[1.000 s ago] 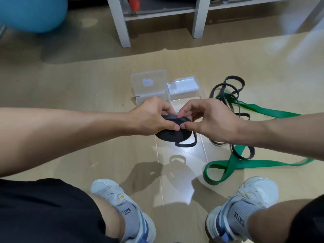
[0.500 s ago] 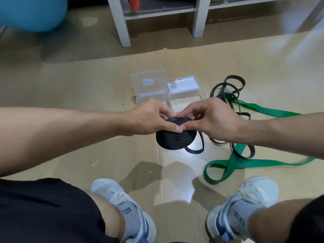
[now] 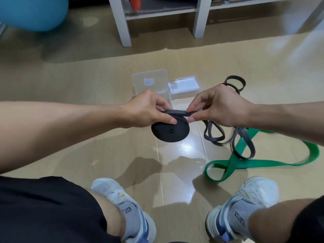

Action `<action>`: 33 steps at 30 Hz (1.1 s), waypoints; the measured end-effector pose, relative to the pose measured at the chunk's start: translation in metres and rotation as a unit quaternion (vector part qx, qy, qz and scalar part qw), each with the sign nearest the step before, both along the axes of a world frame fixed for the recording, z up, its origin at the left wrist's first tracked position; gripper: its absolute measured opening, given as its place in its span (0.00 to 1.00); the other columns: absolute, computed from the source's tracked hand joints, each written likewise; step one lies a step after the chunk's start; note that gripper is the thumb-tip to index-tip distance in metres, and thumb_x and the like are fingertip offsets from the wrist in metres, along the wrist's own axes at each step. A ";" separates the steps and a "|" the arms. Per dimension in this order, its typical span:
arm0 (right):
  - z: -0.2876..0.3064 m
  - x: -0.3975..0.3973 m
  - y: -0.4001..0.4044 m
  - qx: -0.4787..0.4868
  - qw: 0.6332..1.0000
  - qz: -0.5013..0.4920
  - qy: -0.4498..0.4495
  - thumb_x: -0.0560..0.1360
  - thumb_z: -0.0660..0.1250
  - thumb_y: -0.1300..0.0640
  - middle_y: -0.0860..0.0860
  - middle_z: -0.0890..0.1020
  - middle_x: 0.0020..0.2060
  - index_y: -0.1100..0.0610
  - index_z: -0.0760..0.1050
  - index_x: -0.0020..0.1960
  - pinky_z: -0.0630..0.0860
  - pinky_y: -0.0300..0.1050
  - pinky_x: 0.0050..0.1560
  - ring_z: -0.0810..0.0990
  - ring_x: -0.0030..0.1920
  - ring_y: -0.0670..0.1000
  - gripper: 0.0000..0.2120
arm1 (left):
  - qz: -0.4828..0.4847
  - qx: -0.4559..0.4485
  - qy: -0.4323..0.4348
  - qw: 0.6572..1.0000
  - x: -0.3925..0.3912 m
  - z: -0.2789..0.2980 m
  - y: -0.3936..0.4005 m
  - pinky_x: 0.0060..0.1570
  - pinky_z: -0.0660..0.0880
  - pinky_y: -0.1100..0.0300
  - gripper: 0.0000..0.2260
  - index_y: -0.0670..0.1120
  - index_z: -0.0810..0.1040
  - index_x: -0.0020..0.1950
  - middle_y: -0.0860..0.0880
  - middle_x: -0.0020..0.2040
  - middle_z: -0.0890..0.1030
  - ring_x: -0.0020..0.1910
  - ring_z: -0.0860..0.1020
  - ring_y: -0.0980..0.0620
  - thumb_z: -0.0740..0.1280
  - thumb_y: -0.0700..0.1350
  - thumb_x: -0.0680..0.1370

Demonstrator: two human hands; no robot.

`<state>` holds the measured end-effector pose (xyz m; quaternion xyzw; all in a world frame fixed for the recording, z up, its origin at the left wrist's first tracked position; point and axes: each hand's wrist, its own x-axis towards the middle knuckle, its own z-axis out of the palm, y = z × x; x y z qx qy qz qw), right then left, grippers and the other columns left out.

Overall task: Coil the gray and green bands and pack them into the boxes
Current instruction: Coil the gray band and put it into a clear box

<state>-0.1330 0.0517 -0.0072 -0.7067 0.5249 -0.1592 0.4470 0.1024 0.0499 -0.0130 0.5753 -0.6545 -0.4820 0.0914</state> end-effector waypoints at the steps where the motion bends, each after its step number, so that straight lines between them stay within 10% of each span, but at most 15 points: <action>1: -0.003 0.001 0.001 0.009 1.000 -0.004 -0.004 0.65 0.83 0.56 0.44 0.87 0.37 0.52 0.84 0.44 0.80 0.33 0.46 0.85 0.39 0.41 0.10 | 0.006 0.006 0.012 1.000 0.000 0.000 0.001 0.43 0.75 0.62 0.06 0.51 0.87 0.45 0.53 0.40 0.88 0.38 0.83 0.57 0.80 0.46 0.71; 15: -0.005 0.009 0.003 0.038 0.997 -0.062 -0.036 0.65 0.83 0.58 0.55 0.87 0.39 0.58 0.82 0.42 0.78 0.32 0.39 0.81 0.34 0.42 0.12 | 0.094 0.074 0.169 0.978 0.005 -0.006 0.002 0.42 0.79 0.62 0.05 0.43 0.84 0.48 0.43 0.46 0.88 0.42 0.85 0.50 0.76 0.38 0.74; 19: 0.004 0.014 0.003 -0.011 0.998 0.005 0.059 0.68 0.81 0.56 0.49 0.87 0.37 0.53 0.83 0.41 0.72 0.28 0.32 0.81 0.33 0.42 0.07 | 0.005 0.033 0.033 0.999 0.000 -0.006 0.001 0.52 0.80 0.55 0.11 0.51 0.83 0.50 0.51 0.46 0.88 0.46 0.86 0.53 0.80 0.46 0.71; 23: 0.017 0.027 0.003 -0.083 0.982 0.083 0.149 0.69 0.78 0.55 0.46 0.86 0.34 0.50 0.84 0.40 0.70 0.27 0.29 0.80 0.36 0.40 0.04 | -0.096 -0.084 -0.142 0.982 -0.021 -0.001 0.007 0.31 0.69 0.63 0.09 0.56 0.82 0.38 0.61 0.26 0.76 0.29 0.74 0.60 0.80 0.56 0.69; 28: 0.014 0.028 0.004 -0.085 0.979 0.115 0.143 0.70 0.78 0.54 0.45 0.86 0.36 0.48 0.85 0.43 0.73 0.29 0.32 0.80 0.39 0.39 0.04 | -0.091 -0.082 -0.116 0.986 -0.021 -0.003 0.007 0.25 0.58 0.64 0.11 0.47 0.84 0.33 0.55 0.22 0.65 0.24 0.63 0.55 0.80 0.52 0.70; 33: 0.005 0.010 -0.004 -0.013 0.995 0.078 0.063 0.69 0.80 0.57 0.43 0.87 0.42 0.49 0.81 0.48 0.77 0.32 0.40 0.84 0.38 0.39 0.12 | -0.016 0.005 -0.024 1.000 -0.008 -0.006 0.005 0.33 0.75 0.69 0.04 0.46 0.88 0.43 0.51 0.31 0.84 0.29 0.79 0.59 0.79 0.45 0.73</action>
